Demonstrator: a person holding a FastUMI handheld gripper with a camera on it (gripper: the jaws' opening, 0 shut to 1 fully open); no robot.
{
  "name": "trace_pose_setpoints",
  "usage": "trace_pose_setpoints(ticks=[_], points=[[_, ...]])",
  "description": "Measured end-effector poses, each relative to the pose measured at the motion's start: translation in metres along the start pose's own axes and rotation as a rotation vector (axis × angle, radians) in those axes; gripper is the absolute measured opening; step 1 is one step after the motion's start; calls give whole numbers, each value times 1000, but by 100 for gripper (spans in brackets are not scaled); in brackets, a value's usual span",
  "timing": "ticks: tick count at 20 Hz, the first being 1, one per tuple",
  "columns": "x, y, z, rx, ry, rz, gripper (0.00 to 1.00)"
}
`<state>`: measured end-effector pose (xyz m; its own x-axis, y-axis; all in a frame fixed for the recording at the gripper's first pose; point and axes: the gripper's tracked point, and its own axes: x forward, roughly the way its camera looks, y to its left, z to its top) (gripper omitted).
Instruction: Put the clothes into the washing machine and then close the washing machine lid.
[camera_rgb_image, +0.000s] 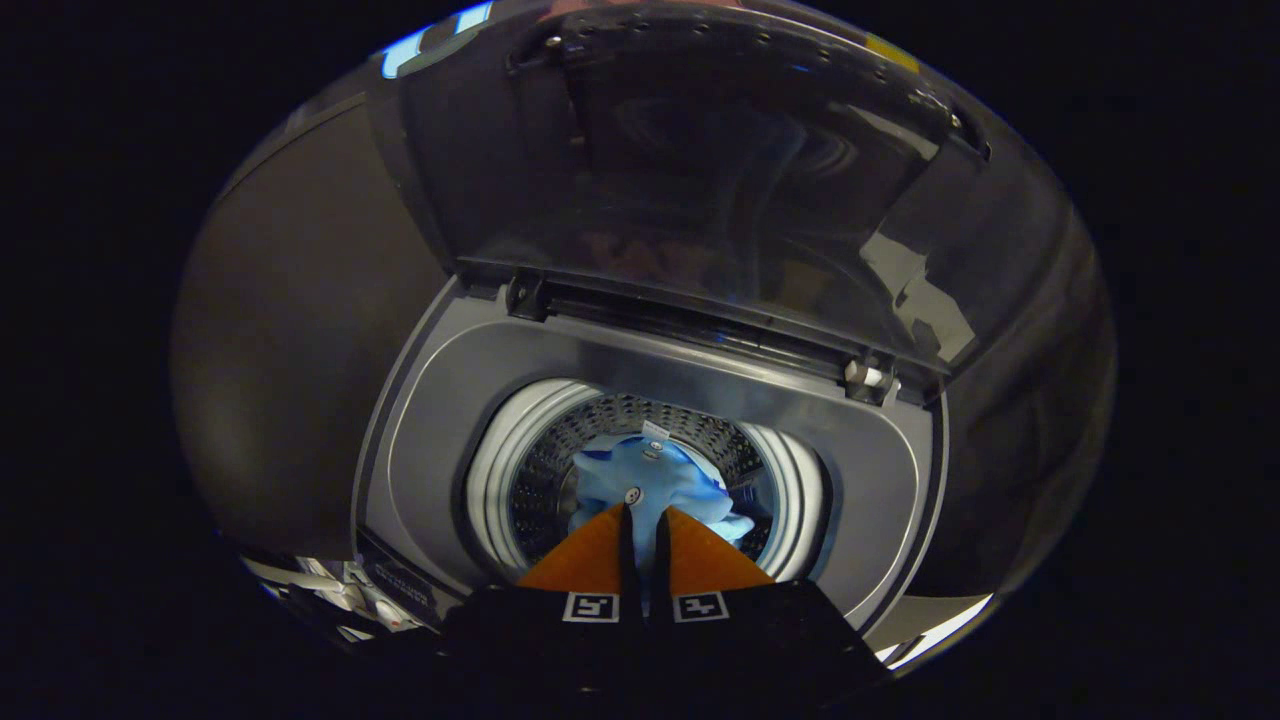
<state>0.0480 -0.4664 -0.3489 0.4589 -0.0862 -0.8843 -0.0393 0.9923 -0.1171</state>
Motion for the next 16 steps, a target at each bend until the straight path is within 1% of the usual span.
trace_pose_setpoints(ticks=[2,3,5,6,8,10,12,16], points=[[5,1,-3,11,6,10,5],[4,3,-5,25,23,30,7],[8,13,0,104,8,89,22],[8,16,9,138,8,115,47],[8,9,14,159,-18,93,97],[5,3,17,130,-39,76,99],[3,5,21,117,-68,78,99],[-5,5,18,135,-85,89,99]])
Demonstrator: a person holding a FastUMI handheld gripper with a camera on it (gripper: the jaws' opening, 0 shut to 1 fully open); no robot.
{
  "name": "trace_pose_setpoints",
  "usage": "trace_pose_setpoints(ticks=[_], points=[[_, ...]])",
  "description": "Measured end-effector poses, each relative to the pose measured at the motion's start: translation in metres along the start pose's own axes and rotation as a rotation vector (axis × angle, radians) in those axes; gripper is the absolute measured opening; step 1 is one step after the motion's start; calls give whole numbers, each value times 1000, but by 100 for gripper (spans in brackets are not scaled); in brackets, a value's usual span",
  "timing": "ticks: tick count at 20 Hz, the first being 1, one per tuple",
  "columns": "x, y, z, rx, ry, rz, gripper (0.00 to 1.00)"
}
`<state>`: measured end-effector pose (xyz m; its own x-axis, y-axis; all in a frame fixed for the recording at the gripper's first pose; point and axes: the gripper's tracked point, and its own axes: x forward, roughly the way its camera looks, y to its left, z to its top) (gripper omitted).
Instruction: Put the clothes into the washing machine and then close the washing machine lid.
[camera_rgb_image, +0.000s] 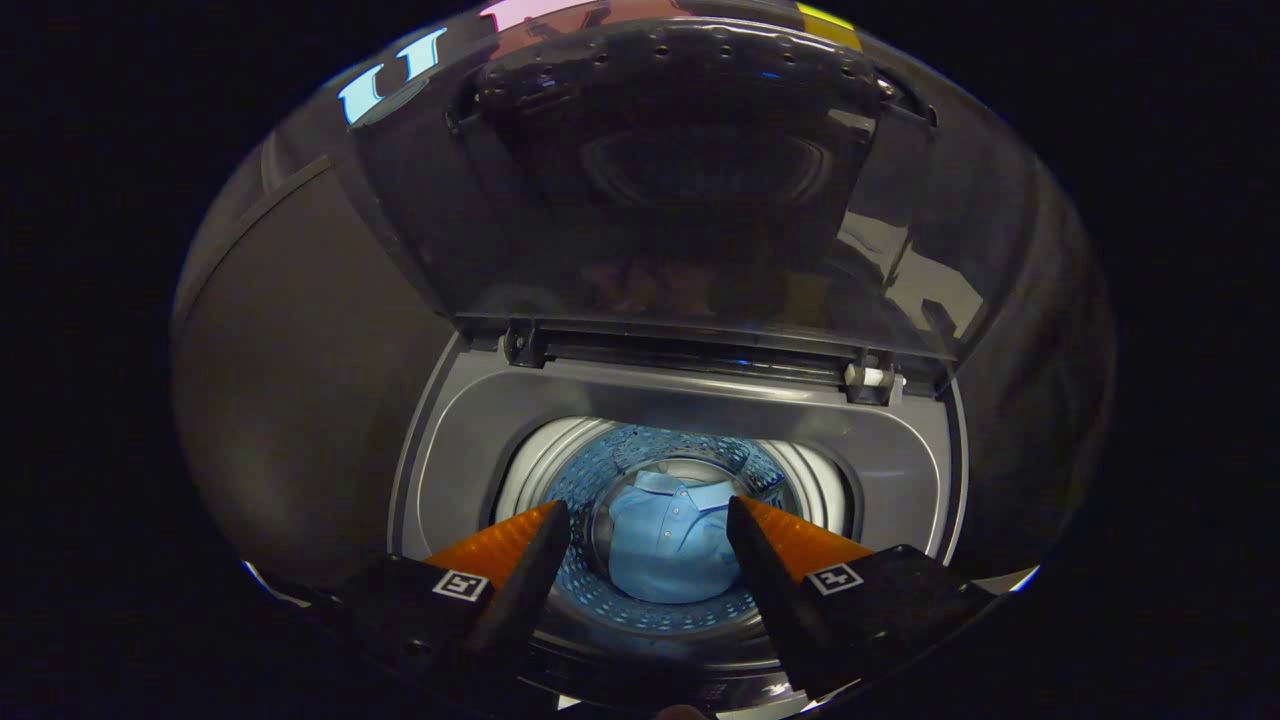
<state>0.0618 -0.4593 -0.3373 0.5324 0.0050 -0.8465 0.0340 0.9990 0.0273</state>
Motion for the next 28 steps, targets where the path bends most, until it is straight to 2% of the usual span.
trace_pose_setpoints(ticks=[5,8,11,13,15,19,22,28], points=[[-17,1,21,-17,-106,0,99],[-34,-1,45,-65,-202,-36,99],[-46,21,50,-53,-208,41,99],[-62,28,64,-81,-262,52,99],[-88,37,87,-120,-360,66,99],[-141,52,150,-194,-639,74,99],[-168,62,164,-208,-671,94,99],[-165,56,177,-174,-685,75,98]])
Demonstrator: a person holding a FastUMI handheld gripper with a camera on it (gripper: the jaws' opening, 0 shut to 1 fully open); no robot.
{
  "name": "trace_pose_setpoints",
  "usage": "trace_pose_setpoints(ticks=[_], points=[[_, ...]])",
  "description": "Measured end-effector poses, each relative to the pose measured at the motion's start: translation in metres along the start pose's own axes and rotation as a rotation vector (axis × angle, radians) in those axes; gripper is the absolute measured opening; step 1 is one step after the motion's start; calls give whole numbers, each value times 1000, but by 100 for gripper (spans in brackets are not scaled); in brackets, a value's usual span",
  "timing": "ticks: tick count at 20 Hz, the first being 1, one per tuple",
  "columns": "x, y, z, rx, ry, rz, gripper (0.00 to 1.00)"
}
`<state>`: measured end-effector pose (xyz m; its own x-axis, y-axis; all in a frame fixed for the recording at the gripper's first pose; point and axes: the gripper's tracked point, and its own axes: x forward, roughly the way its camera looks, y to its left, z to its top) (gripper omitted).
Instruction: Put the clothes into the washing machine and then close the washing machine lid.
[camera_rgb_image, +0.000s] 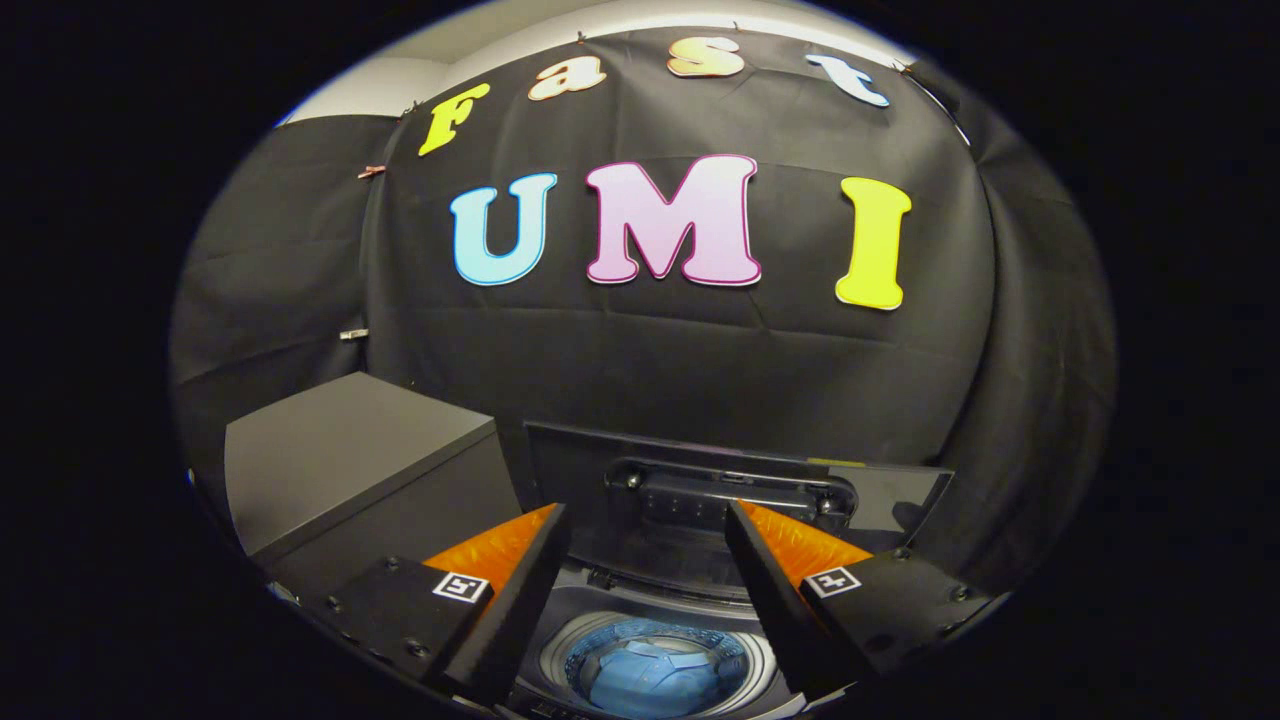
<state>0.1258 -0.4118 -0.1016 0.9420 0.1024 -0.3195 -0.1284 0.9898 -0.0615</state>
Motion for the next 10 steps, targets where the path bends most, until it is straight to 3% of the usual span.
trace_pose_setpoints(ticks=[5,10], points=[[23,-17,46,3,-88,-41,98],[73,-54,64,19,-72,-127,98]])
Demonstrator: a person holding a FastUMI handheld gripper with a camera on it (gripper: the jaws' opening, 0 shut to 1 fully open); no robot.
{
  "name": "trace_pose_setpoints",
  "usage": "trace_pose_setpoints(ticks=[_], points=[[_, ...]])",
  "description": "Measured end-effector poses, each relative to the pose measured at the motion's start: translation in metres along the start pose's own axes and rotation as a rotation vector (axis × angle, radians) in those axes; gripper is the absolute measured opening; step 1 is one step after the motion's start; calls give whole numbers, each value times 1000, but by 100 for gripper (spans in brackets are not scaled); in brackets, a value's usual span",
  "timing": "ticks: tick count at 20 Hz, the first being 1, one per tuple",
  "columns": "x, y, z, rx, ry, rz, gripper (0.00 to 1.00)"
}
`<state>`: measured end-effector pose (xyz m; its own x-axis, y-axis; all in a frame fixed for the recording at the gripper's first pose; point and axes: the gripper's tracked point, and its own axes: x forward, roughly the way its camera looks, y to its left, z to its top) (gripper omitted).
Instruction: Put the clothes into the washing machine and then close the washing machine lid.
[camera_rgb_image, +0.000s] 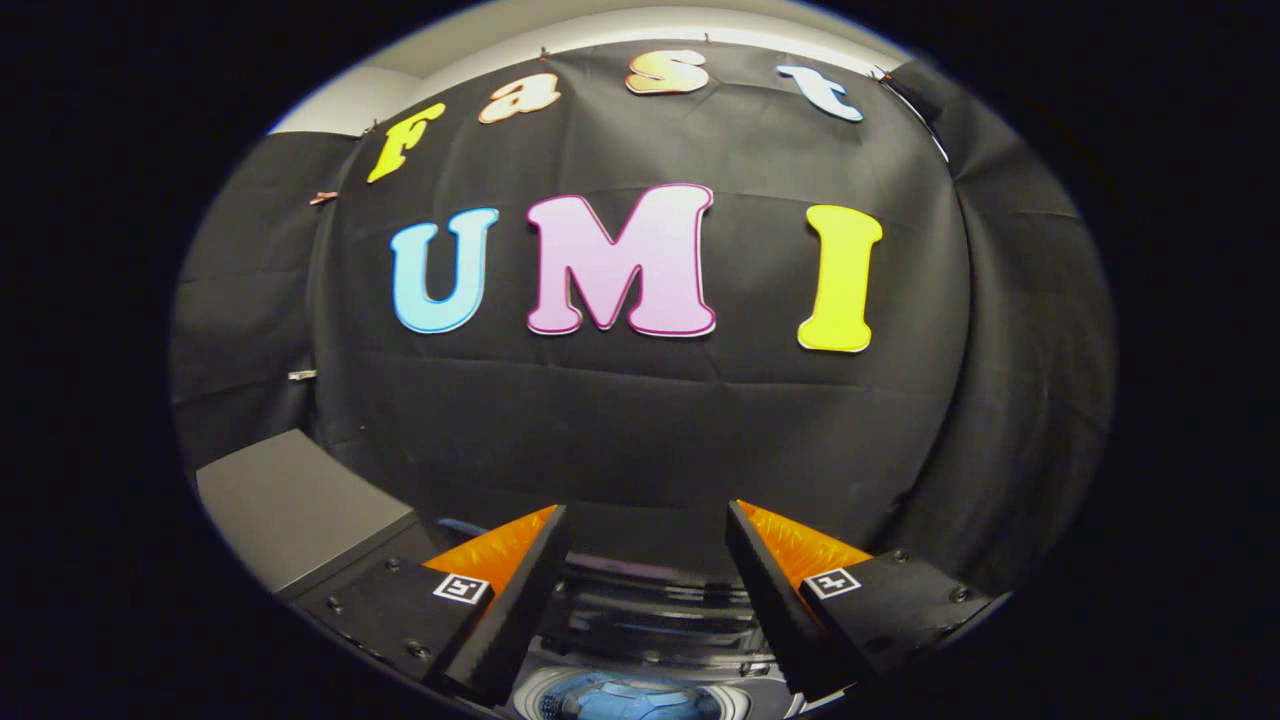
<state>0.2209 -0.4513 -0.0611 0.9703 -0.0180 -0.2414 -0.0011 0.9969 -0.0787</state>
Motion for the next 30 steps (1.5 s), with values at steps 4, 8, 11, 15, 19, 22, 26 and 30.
trace_pose_setpoints(ticks=[4,8,11,15,19,22,26,30], points=[[30,-20,-36,3,137,-54,98],[31,-23,-48,113,195,-38,99],[32,-22,-50,89,207,-35,100],[30,-23,-51,88,220,-48,100],[24,-21,-53,83,228,-42,100],[5,-18,-57,81,235,-36,100],[0,-17,-58,80,247,-41,100],[-4,-17,-61,80,255,-49,100]])
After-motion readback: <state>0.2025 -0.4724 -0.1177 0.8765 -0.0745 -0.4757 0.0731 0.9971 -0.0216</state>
